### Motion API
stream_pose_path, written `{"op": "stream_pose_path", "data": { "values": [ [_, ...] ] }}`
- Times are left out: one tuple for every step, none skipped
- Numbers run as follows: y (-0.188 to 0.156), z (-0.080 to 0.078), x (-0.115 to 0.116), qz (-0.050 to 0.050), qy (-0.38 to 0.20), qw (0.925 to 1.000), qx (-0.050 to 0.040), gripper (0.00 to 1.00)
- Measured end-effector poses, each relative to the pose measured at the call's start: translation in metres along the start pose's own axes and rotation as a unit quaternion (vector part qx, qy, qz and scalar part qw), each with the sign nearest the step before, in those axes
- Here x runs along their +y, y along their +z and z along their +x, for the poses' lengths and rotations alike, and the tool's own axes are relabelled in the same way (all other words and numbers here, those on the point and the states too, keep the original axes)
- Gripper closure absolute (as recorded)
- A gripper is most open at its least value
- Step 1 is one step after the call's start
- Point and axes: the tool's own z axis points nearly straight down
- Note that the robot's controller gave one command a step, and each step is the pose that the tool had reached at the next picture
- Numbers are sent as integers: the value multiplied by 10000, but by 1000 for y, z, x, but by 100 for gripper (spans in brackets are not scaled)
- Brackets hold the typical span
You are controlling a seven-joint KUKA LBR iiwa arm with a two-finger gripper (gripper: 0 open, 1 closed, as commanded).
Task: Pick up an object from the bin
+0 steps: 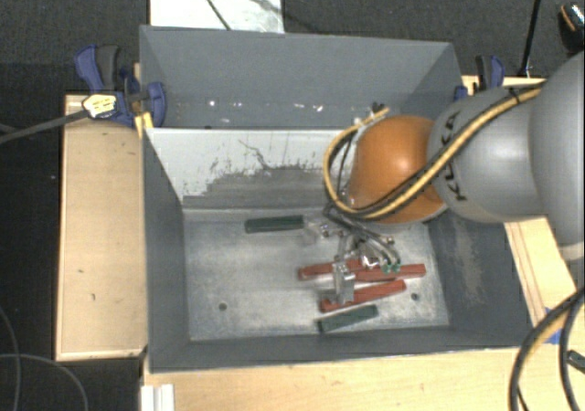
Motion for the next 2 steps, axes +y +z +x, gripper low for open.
{"op": "stream_pose_path", "data": {
  "values": [
    [-2, -1, 1, -1, 29, 10000, -17, 100],
    [-201, -6, -75, 32, -868, 9962, -65, 100]
  ]
}}
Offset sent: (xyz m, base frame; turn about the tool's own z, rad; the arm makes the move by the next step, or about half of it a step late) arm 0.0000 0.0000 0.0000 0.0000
